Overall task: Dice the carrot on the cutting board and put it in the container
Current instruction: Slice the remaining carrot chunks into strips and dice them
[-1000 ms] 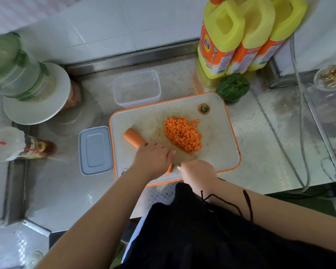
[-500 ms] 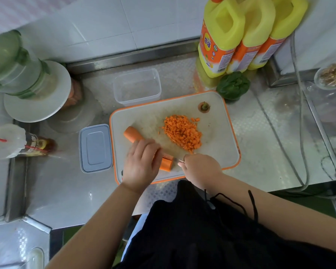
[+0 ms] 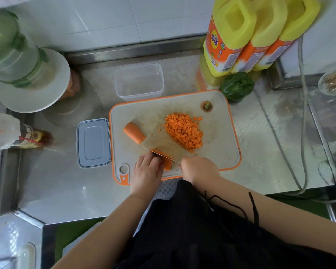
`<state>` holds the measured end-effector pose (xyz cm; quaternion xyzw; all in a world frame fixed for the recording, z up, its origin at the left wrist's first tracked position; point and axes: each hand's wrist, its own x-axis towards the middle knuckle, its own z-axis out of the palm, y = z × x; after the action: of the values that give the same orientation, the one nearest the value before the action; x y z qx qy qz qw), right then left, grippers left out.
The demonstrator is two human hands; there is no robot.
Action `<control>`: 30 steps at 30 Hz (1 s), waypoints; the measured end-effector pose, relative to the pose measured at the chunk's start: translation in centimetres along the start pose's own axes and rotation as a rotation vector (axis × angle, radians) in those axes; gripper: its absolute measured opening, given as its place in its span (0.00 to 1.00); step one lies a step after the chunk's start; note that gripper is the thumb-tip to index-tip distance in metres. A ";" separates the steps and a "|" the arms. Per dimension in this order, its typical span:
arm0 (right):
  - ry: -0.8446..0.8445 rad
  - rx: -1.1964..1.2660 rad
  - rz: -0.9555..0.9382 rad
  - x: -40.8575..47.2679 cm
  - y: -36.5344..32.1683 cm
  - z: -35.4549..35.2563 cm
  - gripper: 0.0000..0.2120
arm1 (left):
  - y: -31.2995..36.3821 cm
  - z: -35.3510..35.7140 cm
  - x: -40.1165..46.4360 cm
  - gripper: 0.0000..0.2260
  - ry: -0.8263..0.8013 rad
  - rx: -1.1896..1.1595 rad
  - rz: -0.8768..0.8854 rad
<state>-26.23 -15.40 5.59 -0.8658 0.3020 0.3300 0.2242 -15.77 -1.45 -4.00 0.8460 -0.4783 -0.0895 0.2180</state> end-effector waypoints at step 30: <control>-0.033 0.000 0.000 0.2 0.2 0.1 0.06 | -0.5 0.8 -0.5 0.10 0.129 -0.006 0.063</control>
<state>-26.26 -15.52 5.34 -0.8602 0.2982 0.3444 0.2292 -15.87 -1.04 -4.94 0.8338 -0.4895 -0.0295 0.2535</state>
